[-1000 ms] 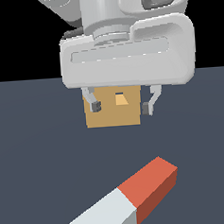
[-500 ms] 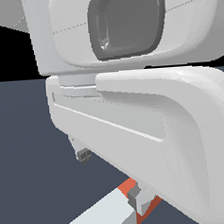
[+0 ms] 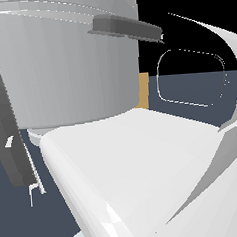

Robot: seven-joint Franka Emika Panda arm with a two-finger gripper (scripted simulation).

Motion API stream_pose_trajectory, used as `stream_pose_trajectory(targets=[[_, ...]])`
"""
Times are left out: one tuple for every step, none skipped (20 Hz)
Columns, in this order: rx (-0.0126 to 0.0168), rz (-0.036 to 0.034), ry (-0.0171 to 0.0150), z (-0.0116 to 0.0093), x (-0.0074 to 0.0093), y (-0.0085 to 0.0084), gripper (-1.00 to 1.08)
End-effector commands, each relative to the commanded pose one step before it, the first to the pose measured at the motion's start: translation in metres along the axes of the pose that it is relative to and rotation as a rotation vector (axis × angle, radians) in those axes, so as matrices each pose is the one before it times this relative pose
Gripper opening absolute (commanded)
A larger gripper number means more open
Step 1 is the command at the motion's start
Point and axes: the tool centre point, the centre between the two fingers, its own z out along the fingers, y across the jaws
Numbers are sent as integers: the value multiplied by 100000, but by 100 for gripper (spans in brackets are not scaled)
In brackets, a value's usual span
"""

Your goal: Insert the peg into the horizontal hole in a box.

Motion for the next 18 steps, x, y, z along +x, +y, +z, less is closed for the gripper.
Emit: stream_pose_trajectory(targets=[[-24, -81, 44, 119, 63, -31, 100], [5, 67, 14, 189, -26, 7, 100], [0, 0, 0, 267, 14, -23, 100], [7, 96, 19, 339, -33, 3, 100], [5, 68, 13, 414, -15, -15, 100], [6, 96, 17, 486, -27, -12, 100], [6, 96, 17, 555, -24, -19, 100], [6, 96, 17, 601, -22, -23, 100], [6, 96, 18, 535, -23, -13, 100], [4, 68, 14, 454, -9, -10, 100], [2, 47, 12, 372, 1, -2, 100], [1, 46, 15, 290, 1, 12, 100], [0, 0, 0, 217, 24, 9, 100], [0, 0, 0, 144, 22, 18, 100], [0, 0, 0, 78, 16, 19, 100], [0, 0, 0, 24, 6, 8, 100], [0, 0, 0, 0, 0, 0, -100], [0, 0, 0, 0, 0, 0, -100]])
